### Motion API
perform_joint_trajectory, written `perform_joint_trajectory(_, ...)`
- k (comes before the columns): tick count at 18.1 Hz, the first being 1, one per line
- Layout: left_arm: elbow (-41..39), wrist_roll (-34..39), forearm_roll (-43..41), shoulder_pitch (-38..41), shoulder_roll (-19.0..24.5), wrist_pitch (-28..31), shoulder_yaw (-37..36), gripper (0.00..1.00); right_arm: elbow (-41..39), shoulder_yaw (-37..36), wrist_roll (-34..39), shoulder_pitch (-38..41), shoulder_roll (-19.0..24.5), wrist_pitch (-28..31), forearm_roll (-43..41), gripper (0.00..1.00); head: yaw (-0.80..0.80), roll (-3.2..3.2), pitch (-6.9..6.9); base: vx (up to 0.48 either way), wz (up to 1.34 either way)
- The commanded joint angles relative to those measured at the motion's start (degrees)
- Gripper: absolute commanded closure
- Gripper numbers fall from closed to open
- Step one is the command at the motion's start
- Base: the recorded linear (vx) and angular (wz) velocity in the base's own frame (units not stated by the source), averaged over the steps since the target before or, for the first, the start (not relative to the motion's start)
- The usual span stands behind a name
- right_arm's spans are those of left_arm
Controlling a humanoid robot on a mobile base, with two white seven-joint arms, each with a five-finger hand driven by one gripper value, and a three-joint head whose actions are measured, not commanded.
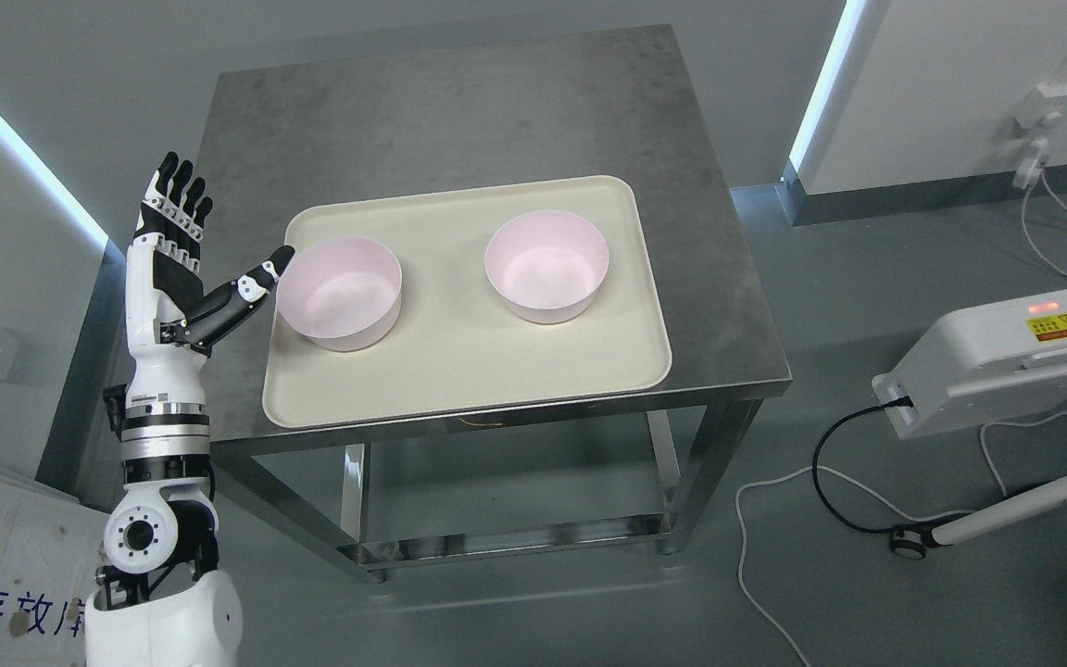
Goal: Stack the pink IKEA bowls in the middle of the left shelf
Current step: 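Reach the left hand to the rim of the nearer pink bowl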
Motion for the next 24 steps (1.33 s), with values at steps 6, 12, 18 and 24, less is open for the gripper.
perform_joint_trajectory(6,2.2,-11.4,-0.2,-3.5,7.1,-0.2,-2.5,0.00,-1.0,-0.3,0.0,0.0,-1.0,0.0,-0.1,0.00,0.00,0.00,0.00,-0.005,0.00)
perform_joint_trajectory(12,14.2,-32.5,-2.6,-17.4,21.0,1.1,-8.2,0.02,-1.0,-0.3,0.0,0.0,-1.0,0.0,-0.1,0.00,0.00,0.00,0.00,0.000,0.00)
perform_joint_trajectory(18,25.4,-34.7,-8.7,-24.3,24.7,2.7,-13.4,0.02,-1.0,-0.3,0.0,0.0,-1.0,0.0,-0.1,0.00,0.00,0.00,0.00,0.000,0.00)
perform_joint_trajectory(24,26.1,-35.3,-9.9,-21.9,24.6,4.4,-16.2,0.11,-1.0,-0.3,0.0,0.0,-1.0,0.0,-0.1,0.00,0.00,0.00,0.00,0.000,0.00)
